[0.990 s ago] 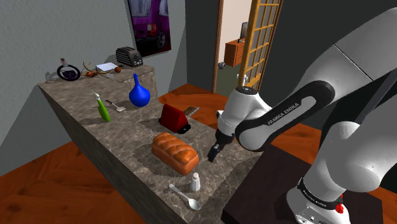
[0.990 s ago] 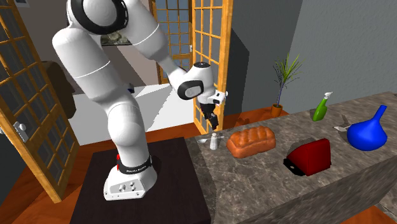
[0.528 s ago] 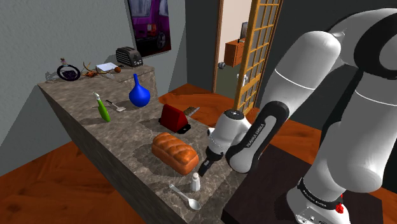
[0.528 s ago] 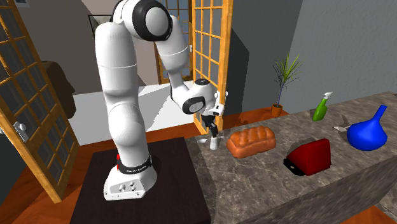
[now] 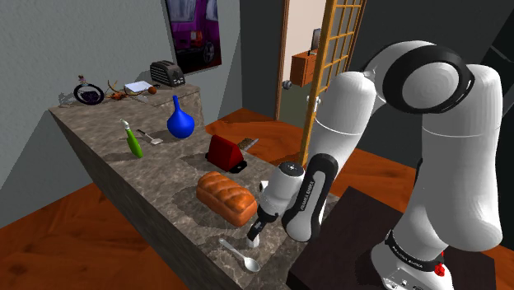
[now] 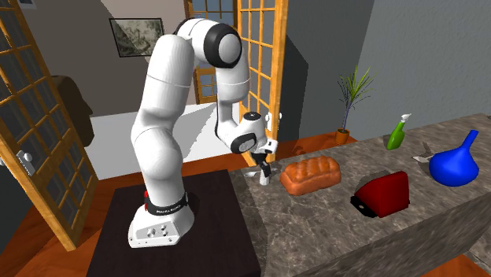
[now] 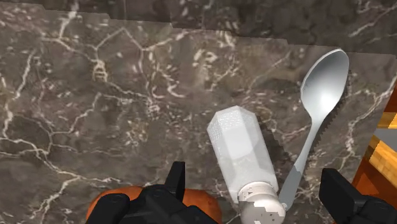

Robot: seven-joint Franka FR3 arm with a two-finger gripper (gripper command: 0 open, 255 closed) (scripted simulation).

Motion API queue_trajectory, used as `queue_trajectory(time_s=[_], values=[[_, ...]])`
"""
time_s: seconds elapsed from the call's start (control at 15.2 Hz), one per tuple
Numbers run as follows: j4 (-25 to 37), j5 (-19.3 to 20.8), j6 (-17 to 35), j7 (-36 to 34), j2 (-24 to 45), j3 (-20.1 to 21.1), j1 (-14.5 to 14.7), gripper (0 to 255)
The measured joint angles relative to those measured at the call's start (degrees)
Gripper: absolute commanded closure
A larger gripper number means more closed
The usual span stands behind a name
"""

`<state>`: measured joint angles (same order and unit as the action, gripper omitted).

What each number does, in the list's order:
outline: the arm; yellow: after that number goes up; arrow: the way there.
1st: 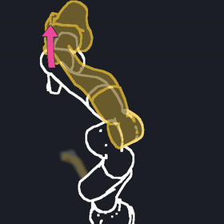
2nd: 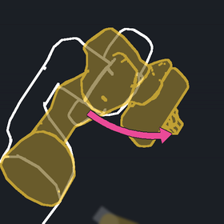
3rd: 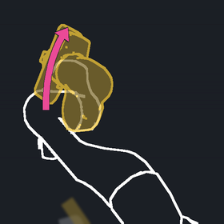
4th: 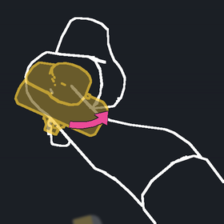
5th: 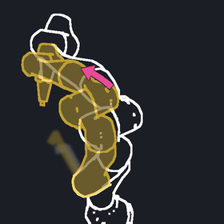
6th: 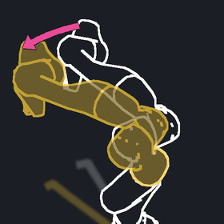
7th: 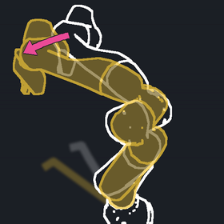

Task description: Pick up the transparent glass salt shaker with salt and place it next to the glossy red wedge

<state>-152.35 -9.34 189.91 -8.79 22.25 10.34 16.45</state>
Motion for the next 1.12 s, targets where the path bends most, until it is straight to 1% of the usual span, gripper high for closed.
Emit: queue_trajectory(time_s=[0.2,0.33,0.66,0.73,1.12], values=[[1.67,-0.19,1.9,0.05,3.52,-0.66,1.01,0],[2.45,-0.13,2.36,0.15,4.74,-0.84,1.11,0],[2.8,-0.08,2.58,0.21,5.3,-0.91,1.11,0],[2.8,-0.08,2.58,0.21,5.3,-0.91,1.11,255],[2.8,-0.08,2.59,0.22,5.27,-0.92,1.09,255]])
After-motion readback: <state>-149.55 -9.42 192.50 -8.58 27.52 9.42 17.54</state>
